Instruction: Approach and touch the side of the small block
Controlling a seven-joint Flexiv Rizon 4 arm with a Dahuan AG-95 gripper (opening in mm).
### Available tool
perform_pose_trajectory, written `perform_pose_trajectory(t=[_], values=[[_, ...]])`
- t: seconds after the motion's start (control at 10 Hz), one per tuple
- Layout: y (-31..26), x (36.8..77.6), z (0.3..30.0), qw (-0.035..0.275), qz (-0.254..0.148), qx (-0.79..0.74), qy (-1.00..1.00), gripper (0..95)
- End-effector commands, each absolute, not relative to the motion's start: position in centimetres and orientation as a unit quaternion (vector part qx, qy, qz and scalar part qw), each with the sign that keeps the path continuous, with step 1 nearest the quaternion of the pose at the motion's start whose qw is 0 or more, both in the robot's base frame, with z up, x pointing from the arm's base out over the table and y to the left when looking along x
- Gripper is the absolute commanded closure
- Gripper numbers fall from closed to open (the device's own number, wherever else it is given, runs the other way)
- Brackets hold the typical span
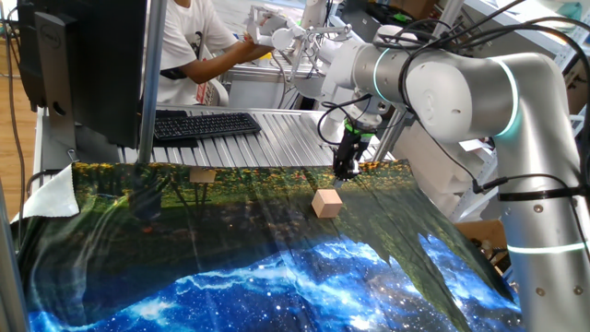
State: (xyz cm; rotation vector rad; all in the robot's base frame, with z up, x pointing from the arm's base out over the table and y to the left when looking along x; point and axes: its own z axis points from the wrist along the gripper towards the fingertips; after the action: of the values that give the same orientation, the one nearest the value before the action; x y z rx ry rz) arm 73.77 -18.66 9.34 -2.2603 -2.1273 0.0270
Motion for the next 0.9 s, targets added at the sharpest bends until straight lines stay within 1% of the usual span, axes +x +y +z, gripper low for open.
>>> perform_pose_trajectory(t=[0.1,0.9], values=[[-18.69,73.88,9.27,0.018,0.011,-0.728,-0.685,95.0],[-18.69,73.88,9.27,0.019,0.008,-0.728,-0.685,95.0]])
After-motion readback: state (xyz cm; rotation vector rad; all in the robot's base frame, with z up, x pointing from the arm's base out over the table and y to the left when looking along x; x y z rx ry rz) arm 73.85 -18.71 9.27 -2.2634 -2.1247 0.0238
